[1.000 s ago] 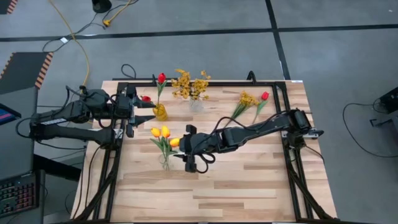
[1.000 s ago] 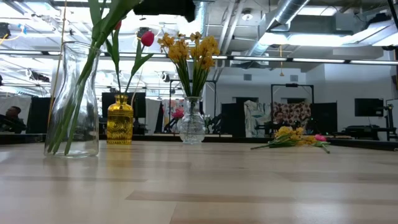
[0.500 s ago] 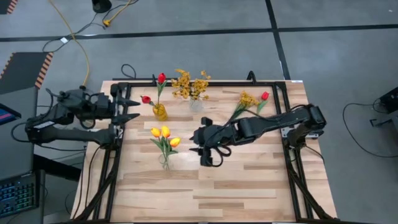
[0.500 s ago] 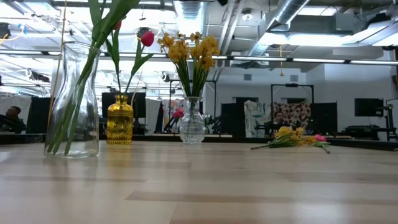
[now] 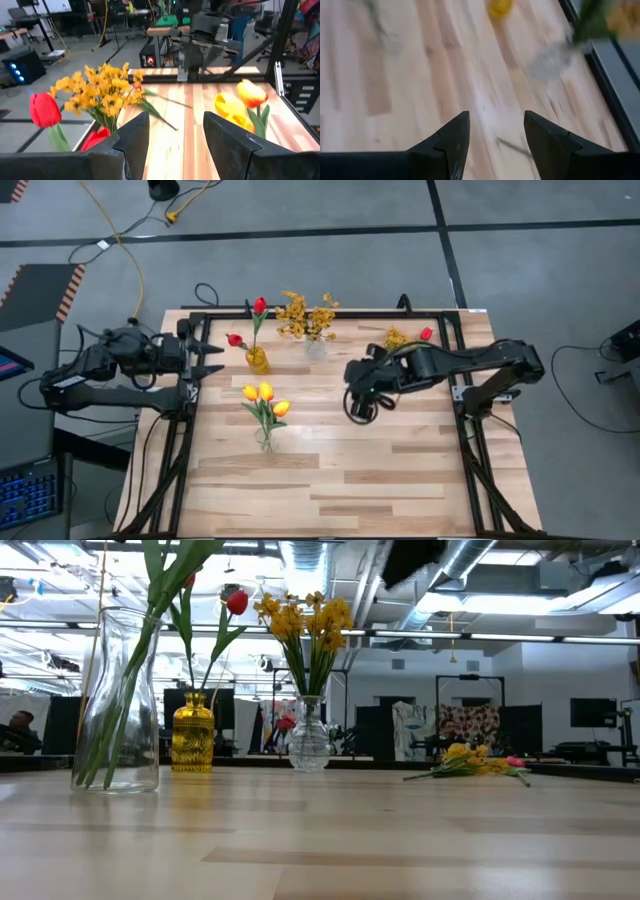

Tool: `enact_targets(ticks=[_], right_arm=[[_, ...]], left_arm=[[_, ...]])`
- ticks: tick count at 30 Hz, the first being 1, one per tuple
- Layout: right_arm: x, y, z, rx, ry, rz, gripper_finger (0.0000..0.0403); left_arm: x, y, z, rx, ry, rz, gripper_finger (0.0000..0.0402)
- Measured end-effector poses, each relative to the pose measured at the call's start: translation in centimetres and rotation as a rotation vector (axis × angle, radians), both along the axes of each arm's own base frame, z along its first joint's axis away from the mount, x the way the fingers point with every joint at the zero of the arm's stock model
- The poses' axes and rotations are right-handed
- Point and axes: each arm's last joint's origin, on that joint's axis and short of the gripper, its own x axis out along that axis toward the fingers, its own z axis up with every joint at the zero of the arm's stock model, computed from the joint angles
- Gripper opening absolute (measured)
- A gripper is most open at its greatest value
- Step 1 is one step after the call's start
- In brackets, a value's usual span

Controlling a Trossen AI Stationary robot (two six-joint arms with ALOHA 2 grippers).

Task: Sort flowers into vase by color
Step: Put the yellow flowers into the top transparent vase

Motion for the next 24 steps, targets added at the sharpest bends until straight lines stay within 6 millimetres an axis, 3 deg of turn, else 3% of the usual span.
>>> enact_targets(ticks=[8, 16, 20, 24], right_arm=[[-3.7, -3.8, -5.8, 0.069, 0.071, -0.239, 0.0200], [-7.2, -7.7, -10.7, 0.248, -0.049, -0.686, 0.0181], [-7.9, -9.1, -12.5, 0.361, -0.100, -0.972, 0.0181], [-7.8, -10.4, -13.6, 0.424, -0.070, -1.079, 0.0180]], left_arm=[[0.4, 0.0, -1.2, -0.023, 0.037, 0.004, 0.0176], [2.2, 0.2, -5.8, -0.066, -0.019, 0.014, 0.0176], [2.6, 0.3, -6.6, -0.057, -0.036, 0.024, 0.0176], [2.6, 0.3, -6.5, -0.056, -0.053, 0.021, 0.0176]])
